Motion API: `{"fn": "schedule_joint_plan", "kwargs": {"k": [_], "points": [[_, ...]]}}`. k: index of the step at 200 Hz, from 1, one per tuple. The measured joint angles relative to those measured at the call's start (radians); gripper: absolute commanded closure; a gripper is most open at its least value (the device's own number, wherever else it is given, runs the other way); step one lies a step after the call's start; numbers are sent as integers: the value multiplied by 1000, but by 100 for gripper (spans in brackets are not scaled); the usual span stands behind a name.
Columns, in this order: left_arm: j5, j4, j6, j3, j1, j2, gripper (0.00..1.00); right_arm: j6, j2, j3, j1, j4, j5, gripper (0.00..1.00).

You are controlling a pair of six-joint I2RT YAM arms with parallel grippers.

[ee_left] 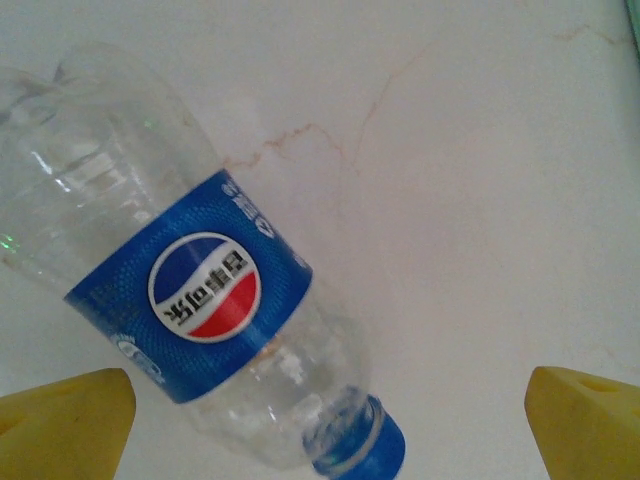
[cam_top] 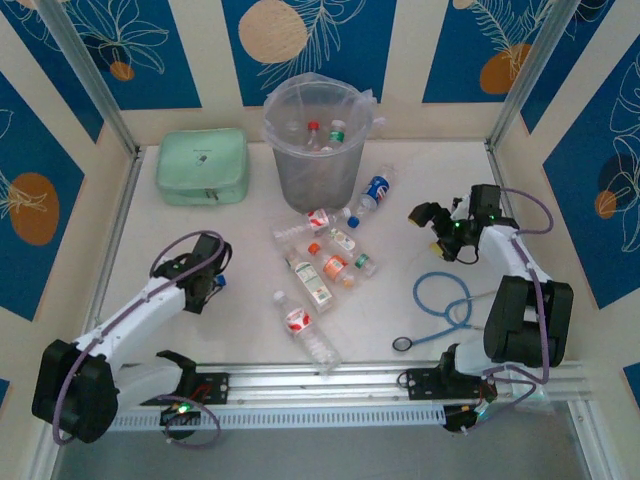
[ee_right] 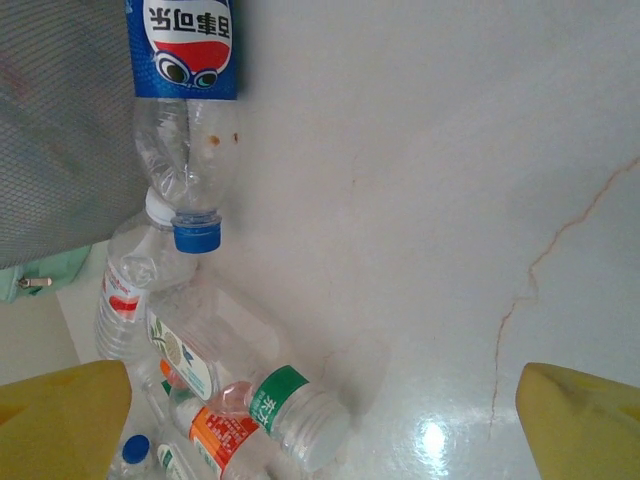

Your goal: Put the plastic bottles in the bin

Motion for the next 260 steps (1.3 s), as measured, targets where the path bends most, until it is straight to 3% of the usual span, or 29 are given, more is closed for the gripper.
{"fn": "schedule_joint_plan", "kwargs": {"k": [47, 111, 157, 182, 203, 260], "points": [[-1, 48, -64, -105, 22, -28, 3, -14, -10, 0, -7, -26, -3, 1], [4, 111, -93, -151, 62, -16, 34, -21, -40, 0, -12, -49, -3, 2], [5, 98, -33, -140, 69, -15, 36, -21, -56, -3, -13, -55, -3, 2], [5, 89, 61, -98, 69, -37, 35, -21, -63, -10, -13, -56, -3, 2], [2, 61, 180, -19, 72, -58, 41, -29, -63, -10, -24, -74, 5, 2], [48, 45, 641, 330, 89, -53, 42, -23, -98, 7, -98, -95, -8, 2]]}}
